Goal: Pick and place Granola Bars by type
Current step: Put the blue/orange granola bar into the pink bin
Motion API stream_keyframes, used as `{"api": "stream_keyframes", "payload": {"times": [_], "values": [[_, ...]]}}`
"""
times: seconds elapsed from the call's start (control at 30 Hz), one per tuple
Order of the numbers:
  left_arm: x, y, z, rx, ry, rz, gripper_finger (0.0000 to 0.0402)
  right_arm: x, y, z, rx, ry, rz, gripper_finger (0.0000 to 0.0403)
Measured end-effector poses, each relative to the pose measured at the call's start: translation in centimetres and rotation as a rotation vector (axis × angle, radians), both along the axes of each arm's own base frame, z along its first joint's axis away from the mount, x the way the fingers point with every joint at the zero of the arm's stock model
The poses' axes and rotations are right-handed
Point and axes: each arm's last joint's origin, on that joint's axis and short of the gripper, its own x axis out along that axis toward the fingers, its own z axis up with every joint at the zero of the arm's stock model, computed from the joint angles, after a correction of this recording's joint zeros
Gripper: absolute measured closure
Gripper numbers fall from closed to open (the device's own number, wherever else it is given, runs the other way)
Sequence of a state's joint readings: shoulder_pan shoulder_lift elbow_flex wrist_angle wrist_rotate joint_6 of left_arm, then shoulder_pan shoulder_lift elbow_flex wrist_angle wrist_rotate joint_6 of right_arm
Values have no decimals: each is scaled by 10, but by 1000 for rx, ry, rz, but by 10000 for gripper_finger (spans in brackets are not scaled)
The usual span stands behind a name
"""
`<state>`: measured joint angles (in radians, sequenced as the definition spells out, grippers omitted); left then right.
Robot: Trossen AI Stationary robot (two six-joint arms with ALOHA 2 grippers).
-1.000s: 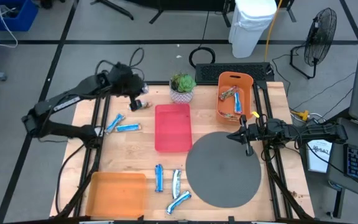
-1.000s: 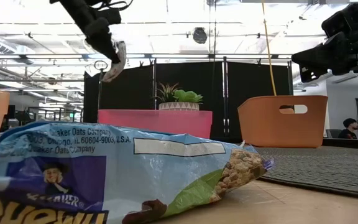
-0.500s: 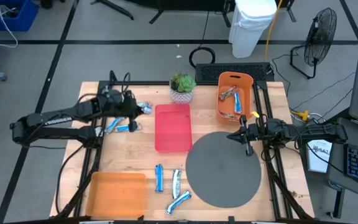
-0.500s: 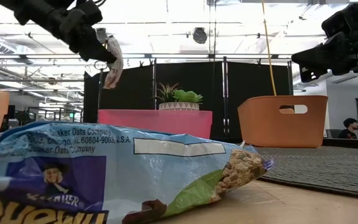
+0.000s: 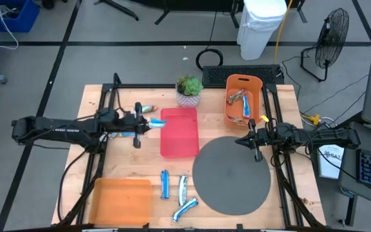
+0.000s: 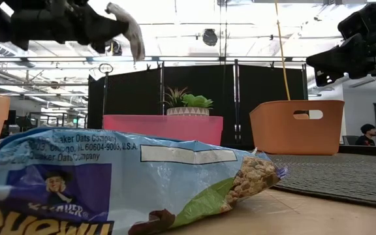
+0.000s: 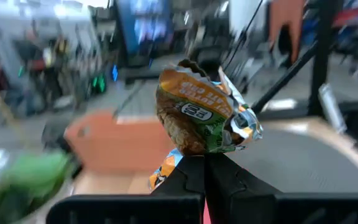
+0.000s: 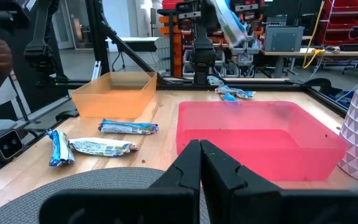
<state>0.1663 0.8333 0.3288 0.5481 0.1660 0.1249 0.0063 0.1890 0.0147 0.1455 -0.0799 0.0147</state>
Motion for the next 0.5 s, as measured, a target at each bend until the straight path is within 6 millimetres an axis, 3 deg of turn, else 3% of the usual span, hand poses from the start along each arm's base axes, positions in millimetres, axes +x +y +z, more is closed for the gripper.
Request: {"api": "stream_keyframes", "payload": {"times": [0.17, 0.37, 0.5], "values": [[-5, -2, -3, -12, -99, -124, 401, 0, 0, 0, 0, 0, 0, 403], [-5, -3, -3, -130, -81, -218, 401, 0, 0, 0, 0, 0, 0, 403], [-7, -10, -4, -235, -11, -483, 401, 0, 0, 0, 0, 0, 0, 403]]}}
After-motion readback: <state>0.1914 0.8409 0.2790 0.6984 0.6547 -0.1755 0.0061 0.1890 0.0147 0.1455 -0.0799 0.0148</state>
